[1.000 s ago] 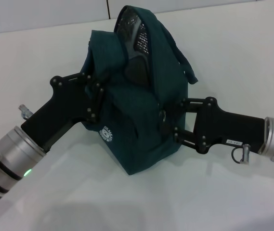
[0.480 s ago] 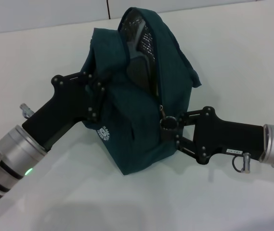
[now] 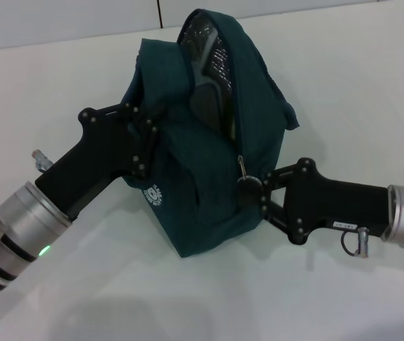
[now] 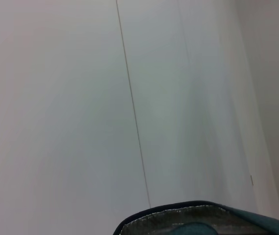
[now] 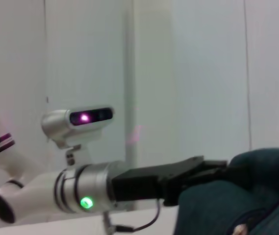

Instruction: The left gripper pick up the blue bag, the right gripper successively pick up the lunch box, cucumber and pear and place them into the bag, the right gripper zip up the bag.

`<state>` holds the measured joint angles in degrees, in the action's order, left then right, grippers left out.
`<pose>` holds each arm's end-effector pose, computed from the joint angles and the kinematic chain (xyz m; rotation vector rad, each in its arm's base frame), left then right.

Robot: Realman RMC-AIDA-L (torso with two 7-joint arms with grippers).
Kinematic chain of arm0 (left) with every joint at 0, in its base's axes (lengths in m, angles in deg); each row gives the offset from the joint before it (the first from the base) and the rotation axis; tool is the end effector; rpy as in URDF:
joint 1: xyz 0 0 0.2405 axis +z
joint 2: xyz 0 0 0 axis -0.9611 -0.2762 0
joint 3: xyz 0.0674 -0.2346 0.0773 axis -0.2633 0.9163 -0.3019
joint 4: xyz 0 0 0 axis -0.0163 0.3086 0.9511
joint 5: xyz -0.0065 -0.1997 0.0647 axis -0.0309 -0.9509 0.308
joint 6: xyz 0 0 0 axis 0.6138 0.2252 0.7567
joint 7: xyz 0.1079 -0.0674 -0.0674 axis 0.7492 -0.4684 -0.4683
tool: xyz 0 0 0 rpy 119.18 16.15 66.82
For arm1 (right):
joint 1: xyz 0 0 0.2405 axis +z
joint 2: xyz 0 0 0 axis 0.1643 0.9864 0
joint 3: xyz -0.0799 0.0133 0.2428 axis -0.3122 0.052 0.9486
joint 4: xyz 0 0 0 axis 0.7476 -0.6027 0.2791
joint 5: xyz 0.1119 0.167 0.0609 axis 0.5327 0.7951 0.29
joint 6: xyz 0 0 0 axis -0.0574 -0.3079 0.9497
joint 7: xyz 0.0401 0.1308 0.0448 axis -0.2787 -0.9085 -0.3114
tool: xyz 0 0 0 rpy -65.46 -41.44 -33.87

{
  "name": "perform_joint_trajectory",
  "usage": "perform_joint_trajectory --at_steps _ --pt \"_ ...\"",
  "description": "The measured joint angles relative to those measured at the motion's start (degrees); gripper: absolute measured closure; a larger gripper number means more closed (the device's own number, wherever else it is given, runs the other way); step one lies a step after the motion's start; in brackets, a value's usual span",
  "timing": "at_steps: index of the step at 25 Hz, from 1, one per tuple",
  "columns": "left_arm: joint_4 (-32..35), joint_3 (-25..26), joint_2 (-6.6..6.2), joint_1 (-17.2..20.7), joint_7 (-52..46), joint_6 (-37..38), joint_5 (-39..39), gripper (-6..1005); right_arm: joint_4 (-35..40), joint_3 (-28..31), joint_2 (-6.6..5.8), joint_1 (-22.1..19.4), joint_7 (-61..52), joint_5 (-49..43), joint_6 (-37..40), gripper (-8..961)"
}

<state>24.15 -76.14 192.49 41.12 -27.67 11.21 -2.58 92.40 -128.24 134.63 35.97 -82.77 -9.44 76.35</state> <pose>-0.2241 0.3011 -0.0771 -2.2231 -0.0751 -1.0896 0.2668 0.2718 -0.0453 -2.5899 0.1527 1.0472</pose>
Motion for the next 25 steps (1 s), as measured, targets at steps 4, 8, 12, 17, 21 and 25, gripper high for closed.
perform_joint_trajectory --at_steps 4,8,12,17,21,25 --pt "0.21 0.0 0.04 0.48 1.56 0.0 -0.72 875 -0.42 -0.06 0.01 -0.27 2.12 2.55 0.21 886" --pt "1.2 0.0 0.27 1.51 4.21 0.11 -3.16 873 -0.23 -0.34 0.01 0.07 2.39 3.35 0.03 915" --pt "2.0 -0.24 0.06 1.82 4.37 0.52 -2.97 870 0.01 -0.98 0.0 0.45 3.01 3.07 0.31 946" --pt "2.81 -0.45 -0.07 2.69 3.89 2.49 -2.73 868 0.68 -2.06 0.0 0.9 3.14 3.1 0.45 946" --pt "2.94 -0.58 -0.12 3.09 2.03 3.84 -2.11 760 1.38 -2.12 0.0 1.63 3.16 3.18 0.98 946" --pt "2.02 -0.22 -0.49 3.12 -6.42 6.0 -2.08 636 1.67 -2.73 0.0 2.6 4.33 3.27 1.03 946"
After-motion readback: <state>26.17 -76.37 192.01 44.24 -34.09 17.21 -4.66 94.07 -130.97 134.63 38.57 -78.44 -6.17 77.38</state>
